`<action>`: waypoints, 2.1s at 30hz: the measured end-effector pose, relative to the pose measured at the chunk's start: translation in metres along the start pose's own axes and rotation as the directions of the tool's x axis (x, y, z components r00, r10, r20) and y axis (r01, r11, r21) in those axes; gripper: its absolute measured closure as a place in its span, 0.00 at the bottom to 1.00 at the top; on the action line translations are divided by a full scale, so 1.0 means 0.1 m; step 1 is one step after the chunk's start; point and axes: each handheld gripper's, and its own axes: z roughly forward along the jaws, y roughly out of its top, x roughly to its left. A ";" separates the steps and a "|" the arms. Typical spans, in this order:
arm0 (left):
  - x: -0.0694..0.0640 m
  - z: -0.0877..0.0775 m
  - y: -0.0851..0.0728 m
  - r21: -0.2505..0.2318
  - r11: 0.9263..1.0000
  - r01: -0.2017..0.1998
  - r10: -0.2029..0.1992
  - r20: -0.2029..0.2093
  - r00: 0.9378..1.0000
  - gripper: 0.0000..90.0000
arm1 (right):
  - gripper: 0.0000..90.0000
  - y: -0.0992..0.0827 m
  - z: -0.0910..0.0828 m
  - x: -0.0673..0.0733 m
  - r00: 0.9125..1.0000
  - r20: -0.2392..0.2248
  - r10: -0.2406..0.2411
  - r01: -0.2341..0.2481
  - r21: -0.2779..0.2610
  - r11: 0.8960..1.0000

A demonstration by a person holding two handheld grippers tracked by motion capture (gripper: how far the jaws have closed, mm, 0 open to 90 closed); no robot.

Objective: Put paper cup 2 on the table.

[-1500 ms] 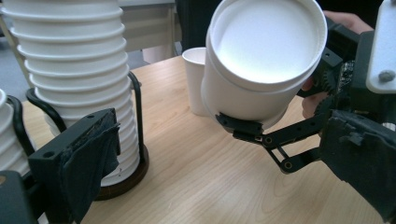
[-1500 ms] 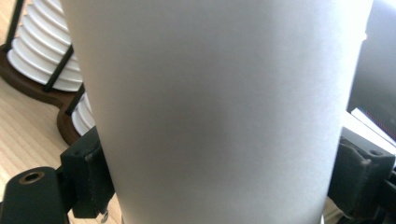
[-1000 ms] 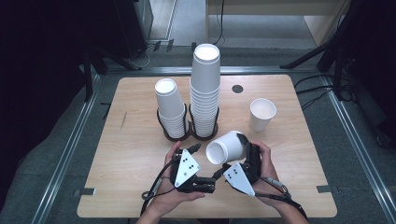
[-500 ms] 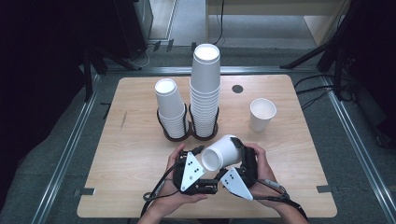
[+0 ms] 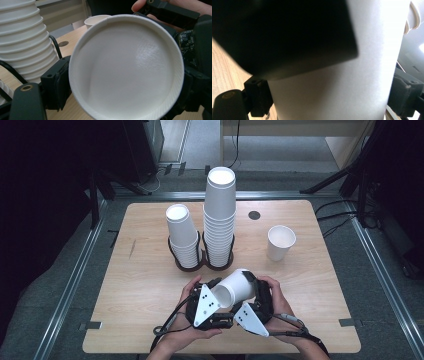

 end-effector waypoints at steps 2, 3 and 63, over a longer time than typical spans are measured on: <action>0.00 0.00 0.00 0.000 1.000 -0.001 0.001 0.001 1.000 0.19 | 0.13 0.00 0.00 0.00 1.000 -0.002 -0.002 0.002 -0.002 1.000; 0.00 0.00 0.00 -0.002 1.000 0.006 -0.006 0.007 1.000 0.22 | 0.13 0.00 0.00 0.00 1.000 -0.003 -0.002 0.002 -0.002 1.000; 0.41 -0.06 -0.12 -0.227 0.958 0.178 -0.203 -0.092 0.975 0.26 | 0.00 0.12 -0.35 -0.52 0.605 -0.070 0.793 -0.795 -0.019 0.606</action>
